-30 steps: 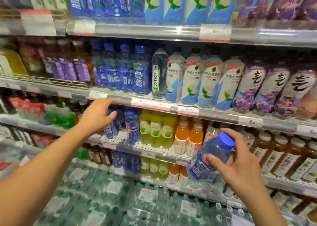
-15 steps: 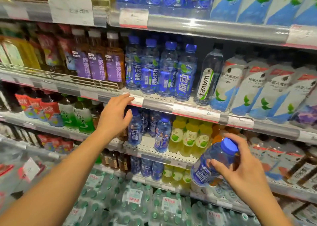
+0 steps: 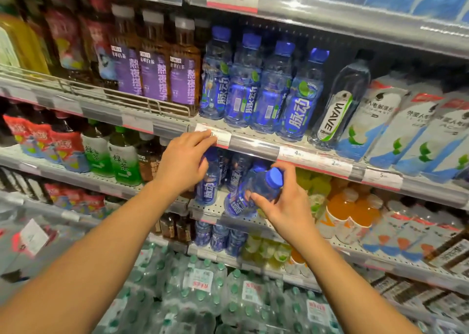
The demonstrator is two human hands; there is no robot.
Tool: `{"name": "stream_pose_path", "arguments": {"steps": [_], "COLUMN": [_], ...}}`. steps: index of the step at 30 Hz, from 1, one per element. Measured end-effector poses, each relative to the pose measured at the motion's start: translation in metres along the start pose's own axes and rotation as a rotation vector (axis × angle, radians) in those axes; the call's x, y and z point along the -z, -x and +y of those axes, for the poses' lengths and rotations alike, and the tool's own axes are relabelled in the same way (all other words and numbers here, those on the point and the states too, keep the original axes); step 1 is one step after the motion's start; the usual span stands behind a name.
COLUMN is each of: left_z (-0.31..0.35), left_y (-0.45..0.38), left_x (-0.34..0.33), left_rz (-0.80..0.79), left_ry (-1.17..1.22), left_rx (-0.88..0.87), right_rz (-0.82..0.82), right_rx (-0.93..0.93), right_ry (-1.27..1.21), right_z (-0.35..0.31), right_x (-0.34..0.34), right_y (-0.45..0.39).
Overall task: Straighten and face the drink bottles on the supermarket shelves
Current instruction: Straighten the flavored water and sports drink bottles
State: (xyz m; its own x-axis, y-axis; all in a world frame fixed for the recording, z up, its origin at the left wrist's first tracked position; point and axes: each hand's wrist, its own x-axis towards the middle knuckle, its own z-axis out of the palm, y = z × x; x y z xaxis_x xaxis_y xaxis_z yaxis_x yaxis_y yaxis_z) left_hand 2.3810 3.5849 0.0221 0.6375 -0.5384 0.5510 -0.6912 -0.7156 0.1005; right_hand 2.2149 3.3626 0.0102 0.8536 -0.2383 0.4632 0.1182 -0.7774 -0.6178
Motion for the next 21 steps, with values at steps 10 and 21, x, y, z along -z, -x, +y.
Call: {"name": "stream_pose_path", "arguments": {"steps": [10,21], "left_z": [-0.004,0.002], "left_y": [-0.004,-0.003], "left_x": [-0.008,-0.012], "left_rz": [0.072,0.087], "left_ry": [-0.050,-0.049], "left_rx": [-0.054,-0.013], "right_rz": [-0.104,-0.252], "right_rx": [-0.001,-0.044], "right_ry": [0.179,0.409], "right_z": [0.016,0.020], "right_x": [-0.081,-0.110], "right_y": [-0.032,-0.064]}}
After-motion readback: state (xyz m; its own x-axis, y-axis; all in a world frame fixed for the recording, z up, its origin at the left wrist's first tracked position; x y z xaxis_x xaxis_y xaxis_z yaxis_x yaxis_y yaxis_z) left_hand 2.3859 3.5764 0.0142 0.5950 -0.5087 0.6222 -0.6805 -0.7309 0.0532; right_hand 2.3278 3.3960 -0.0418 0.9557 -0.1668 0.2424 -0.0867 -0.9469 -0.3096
